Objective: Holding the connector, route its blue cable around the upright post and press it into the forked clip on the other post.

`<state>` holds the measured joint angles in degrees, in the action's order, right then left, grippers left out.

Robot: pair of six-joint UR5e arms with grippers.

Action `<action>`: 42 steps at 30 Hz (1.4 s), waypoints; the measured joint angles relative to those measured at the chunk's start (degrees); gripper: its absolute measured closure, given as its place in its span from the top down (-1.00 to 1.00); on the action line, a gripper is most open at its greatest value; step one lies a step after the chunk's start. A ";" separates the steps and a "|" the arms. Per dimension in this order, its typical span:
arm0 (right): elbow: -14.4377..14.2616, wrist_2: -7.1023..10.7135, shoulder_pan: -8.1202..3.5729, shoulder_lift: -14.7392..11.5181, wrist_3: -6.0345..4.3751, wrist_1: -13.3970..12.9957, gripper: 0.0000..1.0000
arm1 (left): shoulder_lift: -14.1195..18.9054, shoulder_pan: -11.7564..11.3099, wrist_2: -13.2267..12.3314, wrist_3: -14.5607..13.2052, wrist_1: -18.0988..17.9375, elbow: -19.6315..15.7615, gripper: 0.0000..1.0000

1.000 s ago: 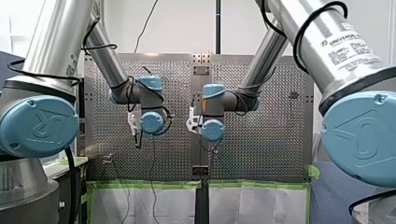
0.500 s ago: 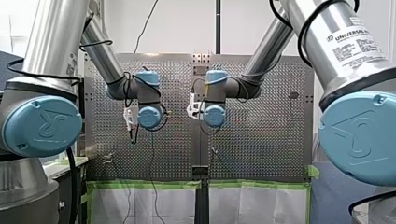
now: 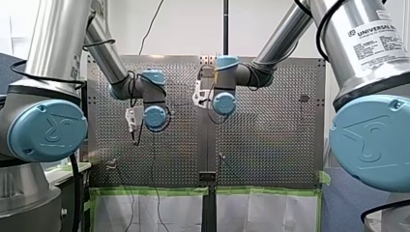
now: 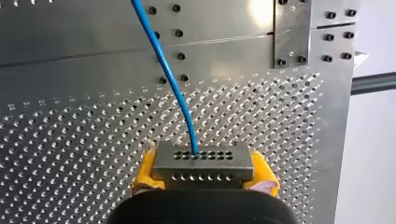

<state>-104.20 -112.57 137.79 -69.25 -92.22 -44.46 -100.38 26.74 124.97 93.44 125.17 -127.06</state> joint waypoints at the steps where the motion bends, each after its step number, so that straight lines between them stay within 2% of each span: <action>1: 0.13 0.16 -0.09 -0.06 0.00 0.18 -0.62 | 0.33 -0.05 0.36 0.07 0.30 0.07 -0.91; 6: 1.23 0.59 -0.38 -0.16 0.00 1.68 -0.62 | 2.55 -0.43 1.68 0.90 2.15 0.24 -0.91; 9: 2.26 0.97 -0.49 -0.21 0.00 2.57 -0.62 | 3.82 -0.83 1.42 1.60 3.36 0.31 -0.91; 14: 4.47 2.93 -0.63 -0.23 0.10 3.92 -0.62 | 5.84 -1.54 1.04 1.99 5.38 0.96 -0.91; 25: 9.51 7.64 -0.76 -0.23 1.00 8.73 -0.62 | 11.47 -3.24 1.09 3.76 11.00 5.52 -0.91; 31: 12.46 8.41 -0.91 -0.24 1.40 11.70 -0.62 | 14.29 -4.20 1.17 5.04 13.83 8.03 -0.86; 38: 15.55 8.97 -1.19 -0.24 2.24 14.79 -0.62 | 17.51 -5.74 1.27 5.14 17.20 10.97 -0.86; 42: 17.37 9.75 -1.33 -0.24 2.48 16.46 -0.62 | 18.22 -6.45 1.28 4.97 19.02 12.14 -0.86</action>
<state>-86.82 -102.82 136.46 -69.49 -89.73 -28.00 -82.16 20.30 126.25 98.41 144.19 -114.92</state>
